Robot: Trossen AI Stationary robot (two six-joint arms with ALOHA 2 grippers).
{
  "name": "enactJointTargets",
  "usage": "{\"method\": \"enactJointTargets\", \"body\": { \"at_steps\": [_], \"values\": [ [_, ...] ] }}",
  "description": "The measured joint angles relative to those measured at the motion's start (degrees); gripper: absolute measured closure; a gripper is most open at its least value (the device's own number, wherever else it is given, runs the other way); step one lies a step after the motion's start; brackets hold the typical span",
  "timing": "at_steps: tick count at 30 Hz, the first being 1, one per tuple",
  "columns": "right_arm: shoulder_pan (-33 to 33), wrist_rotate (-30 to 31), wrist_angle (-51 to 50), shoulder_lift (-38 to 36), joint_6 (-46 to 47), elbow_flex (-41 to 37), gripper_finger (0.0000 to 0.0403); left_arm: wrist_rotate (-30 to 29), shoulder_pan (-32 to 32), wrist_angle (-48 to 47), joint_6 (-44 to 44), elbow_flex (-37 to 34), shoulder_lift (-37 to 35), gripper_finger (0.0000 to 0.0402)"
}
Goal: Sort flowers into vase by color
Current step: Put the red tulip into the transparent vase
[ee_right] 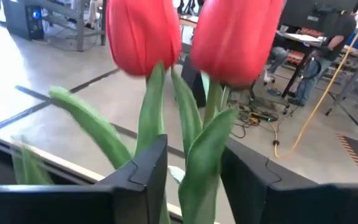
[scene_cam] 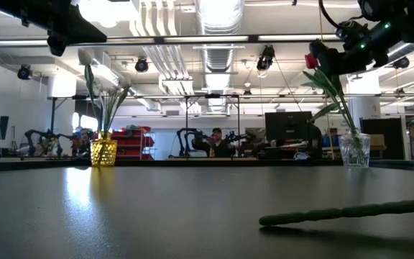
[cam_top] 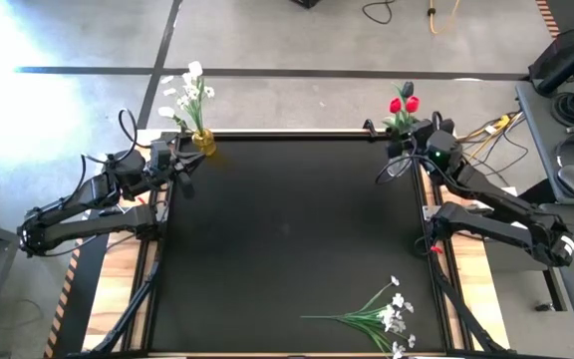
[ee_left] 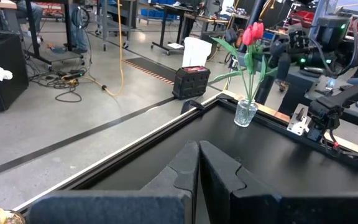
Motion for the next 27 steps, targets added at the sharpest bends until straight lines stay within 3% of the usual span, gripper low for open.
{"method": "enactJointTargets", "body": {
  "at_steps": [11, 27],
  "values": [
    [0.0, -0.11, -0.41, -0.04, -2.5, 3.57, 0.0235, 0.02, 0.0, -0.02, 0.0, 0.0, 0.0, 0.0402],
    [0.15, -0.57, -3.01, -0.04, -2.5, 7.17, 0.023, 0.02, 0.0, -1.16, 0.0, 0.0, 0.0, 0.0402]
  ]
}}
